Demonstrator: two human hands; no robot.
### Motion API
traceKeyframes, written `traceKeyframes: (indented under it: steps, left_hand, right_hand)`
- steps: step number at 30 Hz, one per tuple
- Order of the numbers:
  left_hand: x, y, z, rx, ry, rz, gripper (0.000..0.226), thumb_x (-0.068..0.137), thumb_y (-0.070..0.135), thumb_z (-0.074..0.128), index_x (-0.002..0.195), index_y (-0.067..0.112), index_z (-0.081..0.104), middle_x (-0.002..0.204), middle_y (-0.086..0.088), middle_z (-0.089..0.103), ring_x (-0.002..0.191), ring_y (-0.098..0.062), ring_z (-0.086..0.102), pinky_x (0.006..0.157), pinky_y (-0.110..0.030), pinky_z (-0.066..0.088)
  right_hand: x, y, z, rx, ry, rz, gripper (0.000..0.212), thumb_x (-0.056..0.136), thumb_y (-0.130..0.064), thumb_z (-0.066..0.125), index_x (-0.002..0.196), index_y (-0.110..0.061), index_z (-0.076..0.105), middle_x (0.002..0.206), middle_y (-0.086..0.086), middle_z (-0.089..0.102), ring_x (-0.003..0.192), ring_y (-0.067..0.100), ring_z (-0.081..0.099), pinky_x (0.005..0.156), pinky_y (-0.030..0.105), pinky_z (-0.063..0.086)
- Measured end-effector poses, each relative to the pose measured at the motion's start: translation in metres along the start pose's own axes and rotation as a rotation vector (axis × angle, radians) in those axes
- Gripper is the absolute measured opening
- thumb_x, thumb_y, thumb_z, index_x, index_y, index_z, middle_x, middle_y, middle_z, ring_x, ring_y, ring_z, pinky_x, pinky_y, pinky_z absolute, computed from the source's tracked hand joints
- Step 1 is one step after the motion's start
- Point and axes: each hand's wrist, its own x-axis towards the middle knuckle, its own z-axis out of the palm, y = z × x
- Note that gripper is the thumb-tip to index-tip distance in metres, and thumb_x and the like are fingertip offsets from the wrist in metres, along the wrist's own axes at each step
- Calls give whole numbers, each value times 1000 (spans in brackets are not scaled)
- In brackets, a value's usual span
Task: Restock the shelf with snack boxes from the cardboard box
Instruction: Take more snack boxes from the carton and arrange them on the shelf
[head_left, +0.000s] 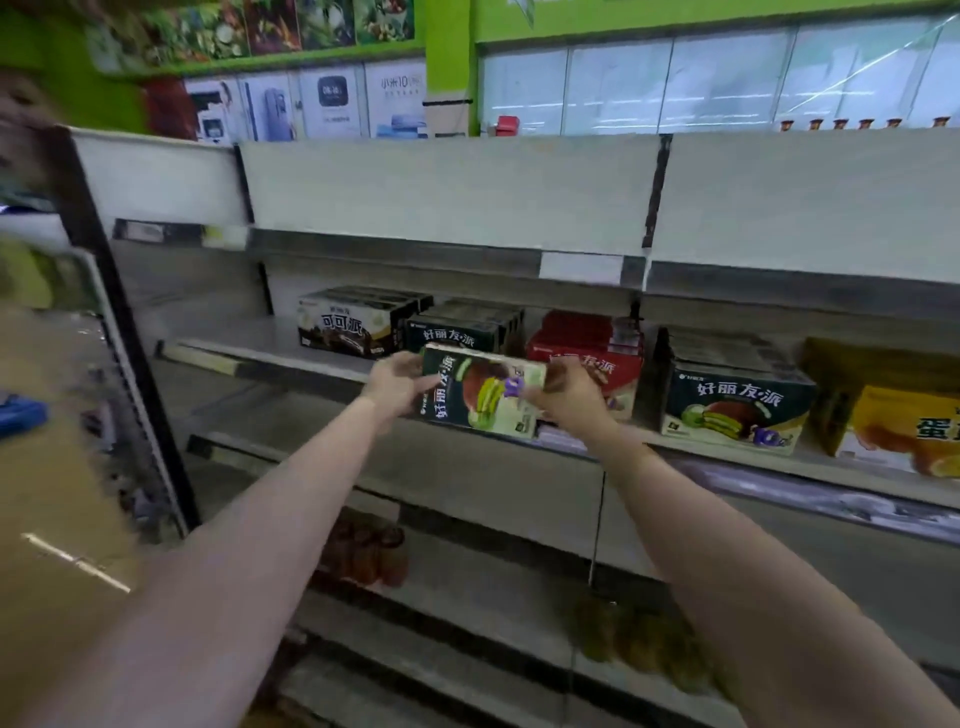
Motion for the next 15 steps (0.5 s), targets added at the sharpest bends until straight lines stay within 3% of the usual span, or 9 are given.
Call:
traceKeyframes:
  steps: [2, 5, 7, 9, 11, 13, 15]
  left_hand:
    - [2, -2, -12, -40, 37, 4, 40, 91, -1, 65, 130, 3, 53, 116, -11, 64, 83, -15, 59, 59, -22, 50]
    - [9, -1, -27, -97, 53, -76, 44, 98, 2, 56, 141, 9, 48, 127, -8, 61, 103, -21, 56, 84, -33, 49]
    - [17, 2, -36, -151, 46, -181, 40, 103, 10, 45, 141, 20, 48, 122, -5, 60, 105, -24, 54, 87, -42, 49]
    - [26, 7, -46, -380, 32, -291, 36, 100, 16, 40, 134, 13, 50, 128, -13, 57, 109, -34, 57, 79, -49, 54]
    - [37, 11, -58, -585, 82, -317, 39, 97, 24, 42, 130, 4, 50, 127, -25, 55, 108, -44, 58, 81, -59, 55]
    - [50, 12, -68, -610, 93, -318, 45, 98, 39, 49, 121, 0, 52, 116, -26, 59, 102, -44, 62, 88, -62, 52]
    - [63, 10, -74, -541, 103, -297, 37, 97, 28, 57, 119, -2, 56, 110, -25, 64, 93, -39, 69, 77, -53, 59]
  right_hand:
    - [-1, -11, 13, -52, -11, -13, 57, 81, -28, 82, 128, -12, 55, 111, 6, 66, 101, 23, 61, 83, 29, 45]
    - [-4, -31, 32, -2, 29, -53, 47, 81, -21, 82, 121, -18, 57, 100, 0, 64, 93, 17, 58, 73, 23, 40]
    - [-1, -35, 48, 75, 37, -101, 41, 78, -13, 84, 109, -17, 58, 92, 4, 66, 84, 17, 59, 63, 22, 44]
    - [3, -39, 59, 162, 14, -121, 36, 78, -4, 82, 101, -17, 57, 85, -1, 66, 79, 13, 59, 66, 22, 49]
    - [10, -46, 65, 273, 2, -108, 30, 80, 4, 75, 94, -18, 60, 85, -5, 66, 82, 11, 62, 69, 26, 53]
    - [21, -47, 72, 378, 7, -65, 29, 81, 11, 59, 87, -16, 66, 90, -1, 68, 89, 17, 63, 69, 28, 52]
    - [37, -45, 83, 463, -5, -9, 36, 79, 12, 48, 80, -17, 70, 95, 4, 69, 96, 25, 63, 81, 36, 55]
